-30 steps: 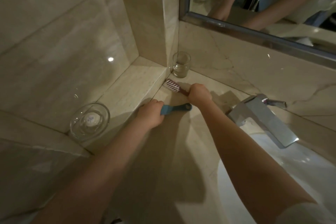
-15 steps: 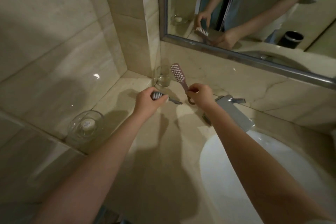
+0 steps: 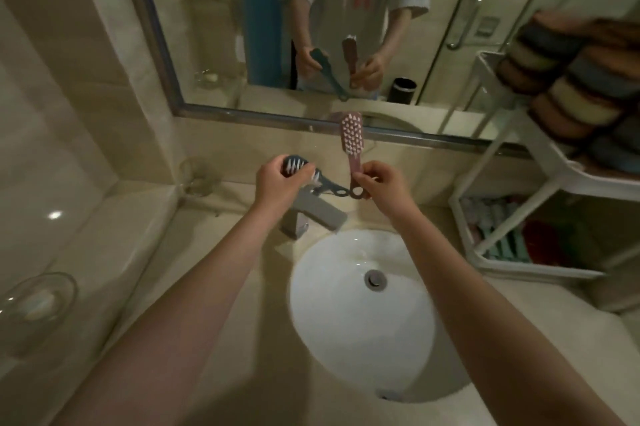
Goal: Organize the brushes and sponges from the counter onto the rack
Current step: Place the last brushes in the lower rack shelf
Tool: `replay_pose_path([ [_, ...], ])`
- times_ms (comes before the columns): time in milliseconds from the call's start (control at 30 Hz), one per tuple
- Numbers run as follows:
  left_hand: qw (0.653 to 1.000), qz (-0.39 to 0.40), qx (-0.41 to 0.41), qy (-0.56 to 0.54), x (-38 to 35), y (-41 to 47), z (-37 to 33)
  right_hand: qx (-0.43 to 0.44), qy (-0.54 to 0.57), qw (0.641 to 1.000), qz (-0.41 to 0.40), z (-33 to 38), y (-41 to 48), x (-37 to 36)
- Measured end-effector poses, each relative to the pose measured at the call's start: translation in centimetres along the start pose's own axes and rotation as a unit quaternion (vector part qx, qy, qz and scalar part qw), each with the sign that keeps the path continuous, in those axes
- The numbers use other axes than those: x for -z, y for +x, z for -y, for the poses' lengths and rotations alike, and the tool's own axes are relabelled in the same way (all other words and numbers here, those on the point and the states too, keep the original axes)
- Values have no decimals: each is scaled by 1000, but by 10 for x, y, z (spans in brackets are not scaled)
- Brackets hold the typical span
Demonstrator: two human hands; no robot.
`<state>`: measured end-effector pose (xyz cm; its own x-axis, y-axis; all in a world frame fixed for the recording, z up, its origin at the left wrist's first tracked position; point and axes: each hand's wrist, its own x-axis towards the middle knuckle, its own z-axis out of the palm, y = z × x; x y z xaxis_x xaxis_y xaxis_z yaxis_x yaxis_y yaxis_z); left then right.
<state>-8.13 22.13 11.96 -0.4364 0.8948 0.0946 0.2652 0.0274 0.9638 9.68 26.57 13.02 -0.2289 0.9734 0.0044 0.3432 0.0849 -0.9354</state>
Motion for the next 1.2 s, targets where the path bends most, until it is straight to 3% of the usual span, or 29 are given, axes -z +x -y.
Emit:
replay_pose_path([
  [267, 998, 64, -15, -5, -98, -29, -29, -34, 8, 997, -66, -42, -35, 95],
  [633, 995, 77, 38, 41, -204, -80, -21, -53, 50, 997, -10, -122, -81, 188],
  [933, 992, 77, 76, 65, -268, -111, -25, -76, 41, 996, -4, -170, -104, 252],
  [1200, 990, 82, 71, 87, -286, -109, -40, -115, 47, 990, -68, -187, -70, 273],
])
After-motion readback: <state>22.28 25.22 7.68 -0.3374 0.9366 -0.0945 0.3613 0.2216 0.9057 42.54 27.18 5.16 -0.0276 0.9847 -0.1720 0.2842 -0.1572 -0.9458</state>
